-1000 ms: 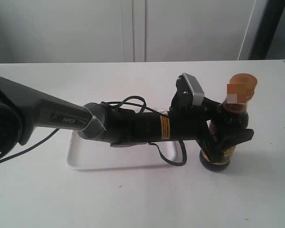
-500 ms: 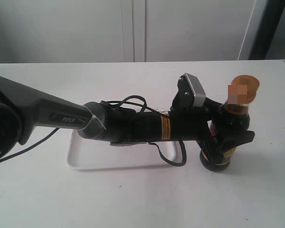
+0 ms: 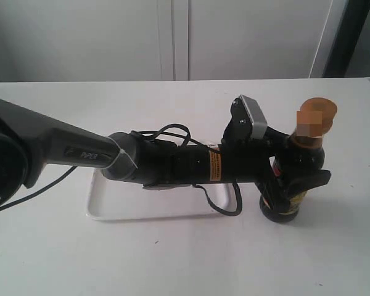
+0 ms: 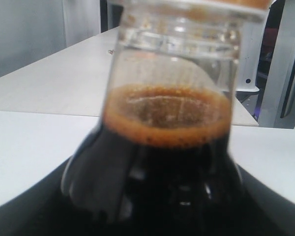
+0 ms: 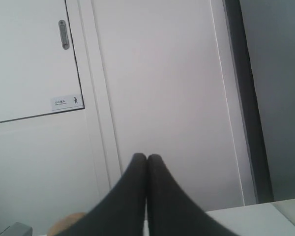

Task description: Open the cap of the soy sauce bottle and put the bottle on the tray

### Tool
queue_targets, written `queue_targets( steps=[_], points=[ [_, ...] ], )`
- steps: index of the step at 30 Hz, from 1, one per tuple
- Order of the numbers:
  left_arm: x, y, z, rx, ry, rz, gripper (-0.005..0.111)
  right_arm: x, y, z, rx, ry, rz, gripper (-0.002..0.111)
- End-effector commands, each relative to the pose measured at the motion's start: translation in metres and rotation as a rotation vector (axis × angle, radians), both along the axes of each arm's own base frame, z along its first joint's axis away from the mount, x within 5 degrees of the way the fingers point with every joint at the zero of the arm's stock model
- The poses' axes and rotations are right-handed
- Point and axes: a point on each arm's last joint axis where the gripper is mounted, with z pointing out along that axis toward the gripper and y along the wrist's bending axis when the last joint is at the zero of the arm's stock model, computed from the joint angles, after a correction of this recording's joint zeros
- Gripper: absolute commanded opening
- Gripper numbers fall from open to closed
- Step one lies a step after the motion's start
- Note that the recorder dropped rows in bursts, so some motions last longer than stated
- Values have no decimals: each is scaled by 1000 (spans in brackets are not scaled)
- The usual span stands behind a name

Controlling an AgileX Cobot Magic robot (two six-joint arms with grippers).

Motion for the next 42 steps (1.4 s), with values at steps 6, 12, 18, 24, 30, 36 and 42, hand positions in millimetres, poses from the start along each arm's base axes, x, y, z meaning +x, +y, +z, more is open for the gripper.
queue_targets(
  steps=[6, 12, 18, 24, 30, 36, 42],
  points=[
    [-4, -1, -5, 50, -11, -19, 0, 34, 3, 45, -48, 55, 6, 0],
    [-4, -1, -5, 52, -11, -18, 0, 65, 4, 62, -58, 121, 8, 0],
    [-4, -1, -5, 52, 3, -18, 0, 93, 5, 75, -82, 146, 12, 0],
    [-4, -1, -5, 52, 3, -18, 0, 121, 6, 77, -260, 179, -30, 0],
    [-4, -1, -5, 52, 3, -18, 0, 135, 7, 41, -318, 230, -23, 0],
    [-4, -1, -5, 52, 3, -18, 0, 141, 18, -7, -625, 310, 68, 0],
    [-4, -1, -5, 50, 3, -19, 0, 145, 23, -15, -891, 315, 59, 0]
  ],
)
